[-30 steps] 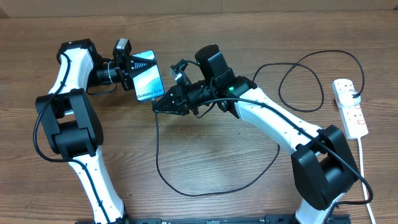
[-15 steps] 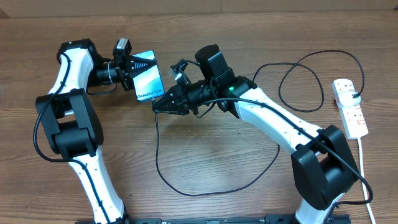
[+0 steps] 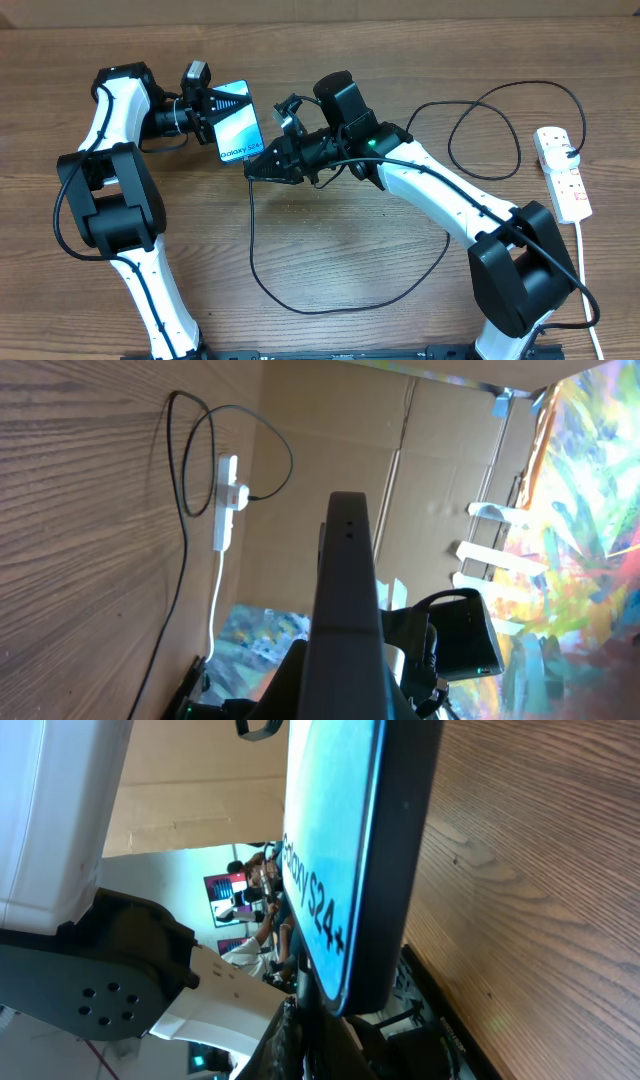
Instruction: Plug charger to phone and switch on socket
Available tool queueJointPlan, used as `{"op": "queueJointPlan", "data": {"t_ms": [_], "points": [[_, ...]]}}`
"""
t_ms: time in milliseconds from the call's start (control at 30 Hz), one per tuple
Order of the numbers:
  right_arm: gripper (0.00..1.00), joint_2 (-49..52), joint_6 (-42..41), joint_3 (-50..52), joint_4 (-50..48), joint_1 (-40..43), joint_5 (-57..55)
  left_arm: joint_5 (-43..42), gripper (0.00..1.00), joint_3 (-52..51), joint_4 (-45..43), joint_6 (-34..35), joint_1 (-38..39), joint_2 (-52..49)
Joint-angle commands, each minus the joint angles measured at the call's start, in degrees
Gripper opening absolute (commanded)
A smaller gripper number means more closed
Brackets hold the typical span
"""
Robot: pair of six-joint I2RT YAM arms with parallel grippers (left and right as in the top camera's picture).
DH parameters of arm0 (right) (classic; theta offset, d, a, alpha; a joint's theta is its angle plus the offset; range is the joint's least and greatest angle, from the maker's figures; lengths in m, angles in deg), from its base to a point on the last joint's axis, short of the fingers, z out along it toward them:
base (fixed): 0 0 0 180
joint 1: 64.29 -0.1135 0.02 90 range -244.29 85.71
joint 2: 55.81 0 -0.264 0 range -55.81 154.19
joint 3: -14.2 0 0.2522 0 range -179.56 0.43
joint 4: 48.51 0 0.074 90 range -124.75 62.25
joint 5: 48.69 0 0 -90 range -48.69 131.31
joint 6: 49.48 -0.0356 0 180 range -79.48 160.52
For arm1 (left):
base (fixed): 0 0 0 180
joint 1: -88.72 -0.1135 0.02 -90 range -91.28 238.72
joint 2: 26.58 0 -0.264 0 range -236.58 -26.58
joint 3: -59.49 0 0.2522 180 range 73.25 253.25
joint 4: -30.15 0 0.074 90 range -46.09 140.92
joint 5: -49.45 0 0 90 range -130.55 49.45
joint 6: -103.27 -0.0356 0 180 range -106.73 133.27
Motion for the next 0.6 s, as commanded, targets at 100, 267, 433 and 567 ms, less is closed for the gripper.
{"op": "queueJointPlan", "data": {"t_ms": [100, 267, 433, 567], "points": [[0.04, -0.57, -0.13, 0.09, -0.94, -0.28, -0.83, -1.33, 0.04, 0.90, 0.22, -0.22, 0.37, 0.98], [0.04, -0.57, -0.20, 0.09, -1.38, -0.28, -1.75, -1.33, 0.04, 0.90, 0.24, -0.07, 0.39, 0.98], [0.04, -0.57, -0.20, 0.09, -1.57, -0.35, -2.23, -1.33, 0.04, 0.90, 0.24, -0.07, 0.39, 0.98], [0.04, -0.57, -0.22, 0.09, -1.57, -0.74, -3.50, -1.33, 0.04, 0.90, 0.24, -0.07, 0.39, 0.98]]}}
